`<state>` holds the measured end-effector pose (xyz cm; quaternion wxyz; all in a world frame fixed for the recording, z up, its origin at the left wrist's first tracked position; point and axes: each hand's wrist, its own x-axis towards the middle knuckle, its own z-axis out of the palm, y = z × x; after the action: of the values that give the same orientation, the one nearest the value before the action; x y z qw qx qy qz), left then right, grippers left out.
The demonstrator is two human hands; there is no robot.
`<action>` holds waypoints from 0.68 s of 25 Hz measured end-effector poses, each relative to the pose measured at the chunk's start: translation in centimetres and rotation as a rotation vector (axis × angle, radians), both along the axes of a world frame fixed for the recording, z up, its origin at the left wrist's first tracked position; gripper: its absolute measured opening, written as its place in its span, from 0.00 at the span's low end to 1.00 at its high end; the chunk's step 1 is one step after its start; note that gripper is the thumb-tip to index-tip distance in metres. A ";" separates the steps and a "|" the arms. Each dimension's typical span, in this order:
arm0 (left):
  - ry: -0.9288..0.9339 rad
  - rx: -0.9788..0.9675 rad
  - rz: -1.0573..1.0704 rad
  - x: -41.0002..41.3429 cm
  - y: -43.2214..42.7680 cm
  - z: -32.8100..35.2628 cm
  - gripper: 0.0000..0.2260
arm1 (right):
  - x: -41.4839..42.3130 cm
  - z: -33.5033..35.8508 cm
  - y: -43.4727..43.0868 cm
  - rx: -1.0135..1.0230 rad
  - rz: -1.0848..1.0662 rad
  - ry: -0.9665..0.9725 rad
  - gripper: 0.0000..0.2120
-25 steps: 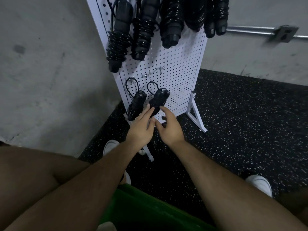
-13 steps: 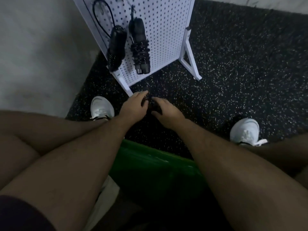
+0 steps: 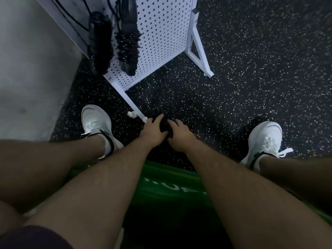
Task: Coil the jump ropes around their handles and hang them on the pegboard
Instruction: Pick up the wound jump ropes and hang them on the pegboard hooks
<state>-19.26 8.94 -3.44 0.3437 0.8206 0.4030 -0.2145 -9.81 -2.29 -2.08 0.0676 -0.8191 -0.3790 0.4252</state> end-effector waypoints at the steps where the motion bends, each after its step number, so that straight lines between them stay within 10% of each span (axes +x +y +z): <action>1: -0.010 -0.028 0.053 0.3 0.0 -0.5 0.35 | 0.2 -0.4 0.3 0.003 -0.029 0.040 0.37; 10: -0.215 -0.158 0.318 1.6 -0.6 -1.1 0.36 | 1.2 -1.7 -0.3 0.107 -0.508 0.436 0.34; 17: -0.466 -0.154 0.286 5.0 -1.7 4.0 0.27 | 3.4 2.0 -2.2 0.300 -0.773 0.348 0.26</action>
<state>-14.30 7.21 0.59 0.5153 0.7540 0.4074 0.0006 -6.43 -4.52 -0.09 0.4021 -0.7981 -0.0854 0.4405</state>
